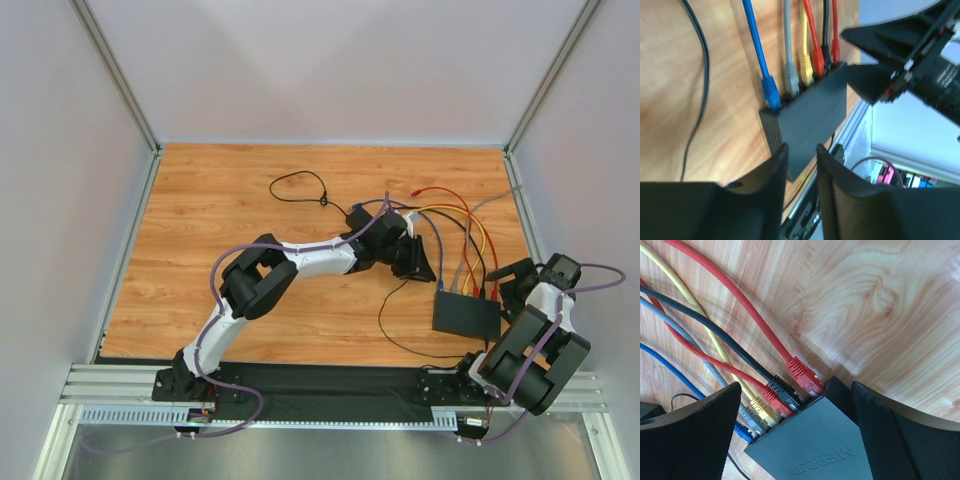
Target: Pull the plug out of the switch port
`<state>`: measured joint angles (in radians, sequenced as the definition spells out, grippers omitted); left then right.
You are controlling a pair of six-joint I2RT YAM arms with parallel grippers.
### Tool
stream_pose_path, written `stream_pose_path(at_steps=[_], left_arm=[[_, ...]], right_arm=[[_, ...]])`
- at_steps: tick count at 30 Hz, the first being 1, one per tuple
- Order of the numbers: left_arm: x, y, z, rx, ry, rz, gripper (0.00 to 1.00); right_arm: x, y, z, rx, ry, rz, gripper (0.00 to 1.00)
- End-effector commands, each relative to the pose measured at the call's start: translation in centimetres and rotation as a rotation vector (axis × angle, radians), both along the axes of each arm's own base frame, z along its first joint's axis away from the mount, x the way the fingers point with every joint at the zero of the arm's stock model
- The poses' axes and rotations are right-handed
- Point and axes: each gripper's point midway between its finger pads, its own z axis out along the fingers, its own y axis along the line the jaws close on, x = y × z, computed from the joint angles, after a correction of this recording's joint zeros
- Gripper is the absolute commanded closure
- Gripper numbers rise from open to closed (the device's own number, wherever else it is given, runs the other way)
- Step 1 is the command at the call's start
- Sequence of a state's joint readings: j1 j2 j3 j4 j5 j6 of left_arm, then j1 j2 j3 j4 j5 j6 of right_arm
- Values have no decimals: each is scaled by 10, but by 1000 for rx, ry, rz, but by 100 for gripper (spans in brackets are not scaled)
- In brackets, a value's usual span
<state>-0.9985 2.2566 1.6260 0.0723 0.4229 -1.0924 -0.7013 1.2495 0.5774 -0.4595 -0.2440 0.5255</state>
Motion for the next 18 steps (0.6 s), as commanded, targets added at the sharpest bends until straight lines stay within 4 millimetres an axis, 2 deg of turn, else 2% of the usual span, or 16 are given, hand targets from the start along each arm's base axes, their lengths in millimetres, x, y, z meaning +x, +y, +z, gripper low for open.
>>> stream_pose_path(at_steps=[1,3,4,5,9,13,18], left_arm=[[20,-10,3,-1,-106,-17,67],[22,-15,5,-9,-108,-31,77],[22,-16,-6,3,-90,-36,82],[22,-18,-8,3,-81,-39,86],[22,-21,-20,16,-52,-36,95],[23,-27,-28,13,-46,-48,100],[19,-33,-31,-1,-24,-61,100]], right_arm=[[-1,0,8,-8,13,8,8],[-1,0,9,-6,17,4,9],[-1,-1,9,-8,20,-4,9],[-1,-2,10,-10,19,-10,9],[3,-2,15,-12,12,-7,9],[8,-1,20,-26,6,13,9],[11,5,15,-16,26,27,10]])
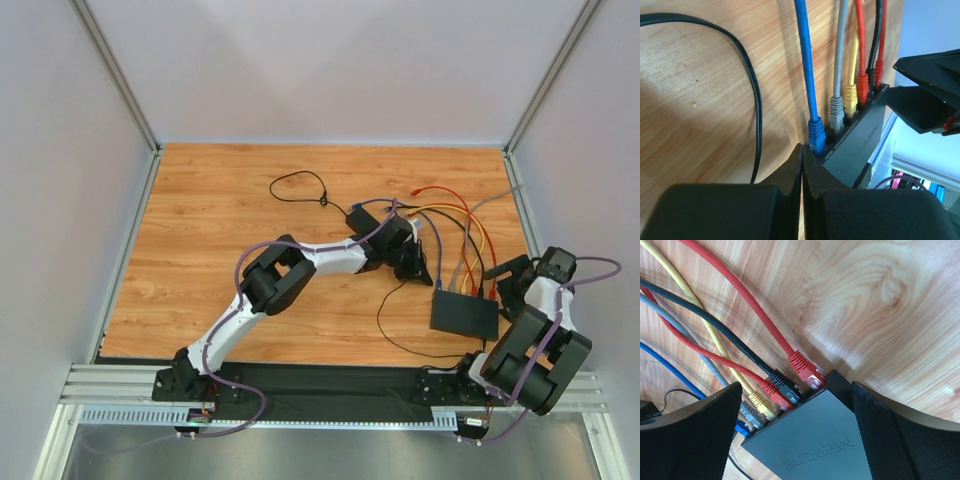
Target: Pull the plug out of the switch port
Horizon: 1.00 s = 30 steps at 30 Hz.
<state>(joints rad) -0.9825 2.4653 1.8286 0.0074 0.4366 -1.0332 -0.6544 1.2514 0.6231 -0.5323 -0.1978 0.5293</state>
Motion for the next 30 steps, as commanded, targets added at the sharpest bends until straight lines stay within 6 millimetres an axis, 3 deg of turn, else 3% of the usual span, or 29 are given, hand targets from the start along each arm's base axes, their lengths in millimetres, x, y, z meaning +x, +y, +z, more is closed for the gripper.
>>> stream_pose_path(at_steps=[1,11,16,17,18,22,30], left_arm=[[-5,-14,19,-50,-16,-37,100],[-12,-15,13,-44,-11,-52,100],[-34,-12,14,-64,32,-66,100],[-41,-7,6,-49,47,-65,100],[-46,-8,15,-68,34,-70,100],[-60,-4,16,-72,37,-68,100],[-66,-1,23,-83,29,-49,100]], right_arm=[[12,1,8,-1,-18,10,10],[11,5,1,7,13,35,9],[9,1,5,-12,23,24,9],[9,1,6,-14,23,23,9],[9,0,6,-20,24,17,9],[9,0,7,-21,24,20,9],[11,0,9,-29,20,43,9]])
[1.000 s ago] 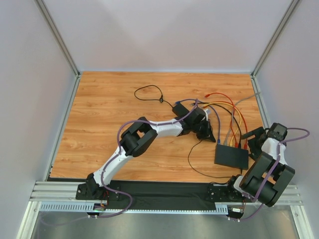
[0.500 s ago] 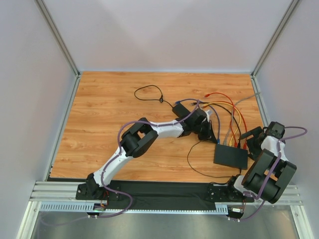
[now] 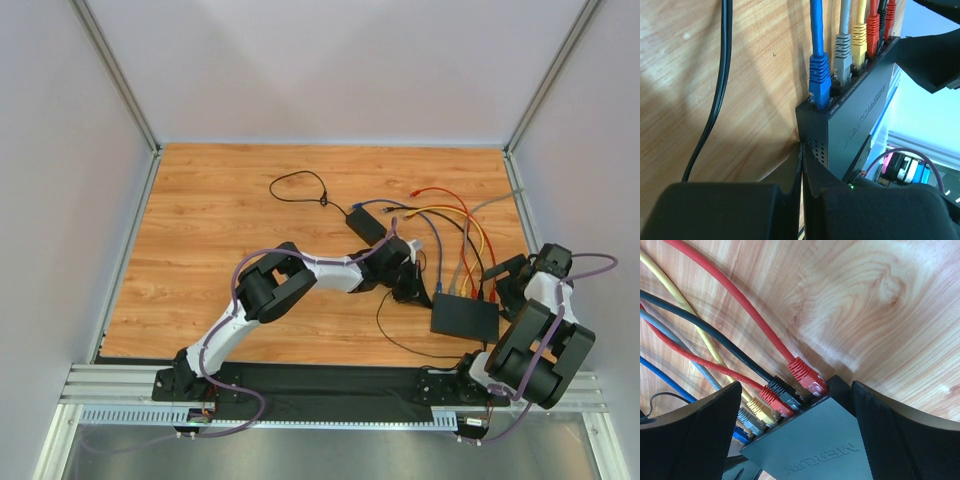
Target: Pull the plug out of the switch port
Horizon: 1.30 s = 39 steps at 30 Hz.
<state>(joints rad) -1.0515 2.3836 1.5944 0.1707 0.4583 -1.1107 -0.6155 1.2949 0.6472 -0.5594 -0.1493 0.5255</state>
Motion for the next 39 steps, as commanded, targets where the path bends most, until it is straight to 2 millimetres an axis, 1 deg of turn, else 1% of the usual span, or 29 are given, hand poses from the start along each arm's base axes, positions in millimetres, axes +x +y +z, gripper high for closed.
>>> stream_pose_path(at_steps=[1,2,3,5,8,9,11,14,16,17,19,20,22,23,24,25,26,27,28,30,31,32,33,34,35,36,37,38,39], left_arm=[[-9,-10,35,-66,-40,-4,100],[-11,-7,30,-53,-37,6,100],[-10,-9,38,-81,-50,14,100],[-14,-9,39,-83,-46,9,100],[-18,-12,38,-100,-26,3,100],[-20,-13,37,-99,-24,1,100],[-22,-14,37,-95,-24,-8,100],[-29,-16,40,-102,-27,-22,100],[-40,-18,40,-101,-28,-39,100],[-43,-19,43,-108,-30,-42,100],[-50,-16,39,-102,-23,-47,100],[-48,-16,46,-123,-28,-35,100],[-44,-8,42,-115,-37,-9,100],[-38,-6,49,-123,-62,2,99],[-31,-1,49,-120,-71,11,92],[-27,2,51,-125,-81,13,89],[-22,3,61,-148,-97,19,85],[-18,5,62,-154,-115,18,77],[-8,9,63,-148,-115,28,72],[-1,10,65,-148,-126,8,66],[0,6,68,-157,-106,-26,65],[9,5,70,-171,-103,-34,65],[11,3,71,-182,-93,-45,65],[11,-2,72,-190,-75,-75,66],[15,-3,72,-188,-68,-79,68],[19,-9,81,-208,-78,-88,71],[19,-7,70,-167,-58,-94,72],[21,-6,67,-148,-62,-94,73],[24,-8,70,-142,-75,-92,73]], right_arm=[[12,-3,15,-15,-41,21,8],[12,-4,16,-17,-40,20,8],[12,-6,18,-31,-31,13,9],[9,-8,23,-47,-17,-4,9],[6,-19,40,-182,37,-24,5],[8,-20,52,-211,30,-22,3],[10,-18,63,-261,41,-8,0],[8,-17,77,-296,50,3,0],[7,-14,81,-300,44,18,0],[8,-9,82,-281,30,34,0],[8,1,82,-241,7,58,0],[8,13,77,-187,-6,89,1],[5,20,77,-170,-19,105,3],[3,30,75,-143,-35,130,4],[3,32,75,-139,-48,137,5],[1,35,73,-131,-46,144,6],[-2,40,70,-110,-51,155,7],[-4,44,68,-96,-48,161,7],[-5,48,66,-75,-52,166,9],[-10,54,61,-46,-41,143,9],[-11,55,60,-41,-36,131,10],[-12,58,60,-39,-36,135,16],[-14,61,56,-34,-29,134,18],[-14,61,55,-34,-30,111,29],[-15,60,54,-38,-26,94,37],[-17,60,52,-39,-20,81,46],[-17,58,51,-40,-19,65,53],[-19,57,49,-45,-1,53,65],[-20,56,46,-44,12,41,69]])
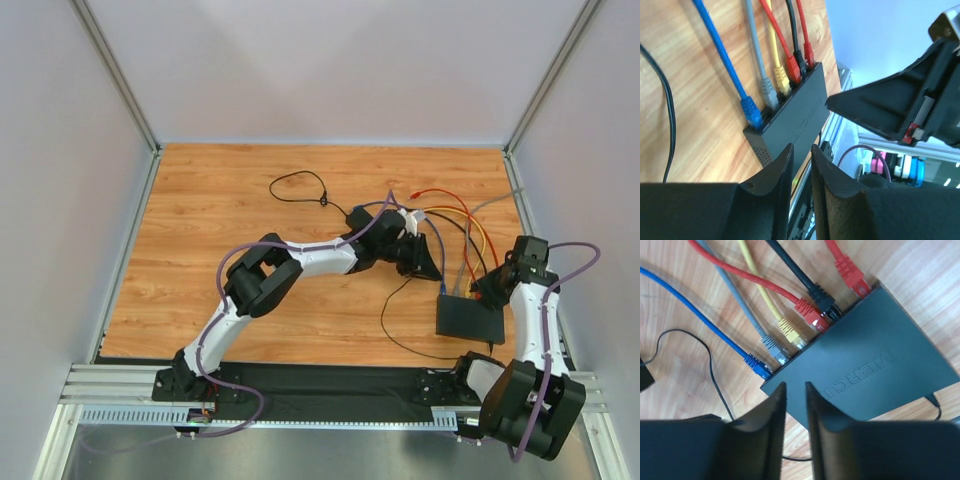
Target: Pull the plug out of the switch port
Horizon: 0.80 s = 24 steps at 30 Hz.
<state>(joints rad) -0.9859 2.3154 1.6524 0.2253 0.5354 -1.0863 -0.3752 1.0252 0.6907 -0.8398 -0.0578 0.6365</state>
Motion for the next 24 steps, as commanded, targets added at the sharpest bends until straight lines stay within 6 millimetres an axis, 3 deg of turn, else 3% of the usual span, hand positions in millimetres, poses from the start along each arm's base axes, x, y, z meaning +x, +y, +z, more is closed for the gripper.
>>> stream_pose_path(at_steps=[1,4,6,10,17,24], left_arm=[[-13,0,-12,71,2,-67,73],[-8,1,-18,112,16,-30,72],[-5,-4,-13,112,20,-28,73],[-9,-1,-32,164,99,-11,72],[-8,-3,-48,169,110,-9,54],[2,-12,-46,114,51,10,60]], right_arm=[[-5,-3,-6,-3,29,-71,80],[-13,-9,-20,-17,91,-115,99],[-16,-10,-28,-11,127,-142,100],[-24,-12,-44,-18,175,-176,100],[-25,-12,-50,-18,173,-183,100],[-26,-8,-53,-7,177,-169,100]])
